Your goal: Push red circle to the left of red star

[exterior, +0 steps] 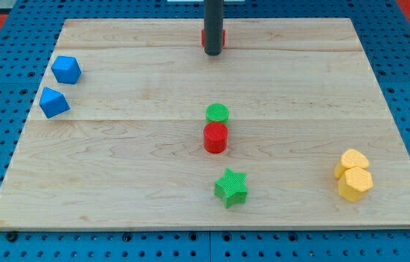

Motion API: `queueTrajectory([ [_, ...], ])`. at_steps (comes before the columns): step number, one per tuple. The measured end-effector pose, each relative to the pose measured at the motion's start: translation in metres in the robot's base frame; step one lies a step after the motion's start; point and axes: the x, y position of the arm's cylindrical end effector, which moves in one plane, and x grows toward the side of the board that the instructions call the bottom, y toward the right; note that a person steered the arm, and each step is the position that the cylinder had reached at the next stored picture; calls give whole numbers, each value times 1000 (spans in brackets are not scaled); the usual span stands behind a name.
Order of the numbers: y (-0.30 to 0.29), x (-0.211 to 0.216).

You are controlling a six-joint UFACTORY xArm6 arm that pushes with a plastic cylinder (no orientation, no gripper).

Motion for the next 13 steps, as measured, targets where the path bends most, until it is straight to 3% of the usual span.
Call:
queueTrajectory([
  [1,-5,-9],
  [3,100,114],
  [4,100,181],
  [6,15,215],
  [7,11,241],
  [8,-28,248],
  [9,-78,210],
  [10,-78,150],
  [12,-71,175],
  [13,-67,131],
])
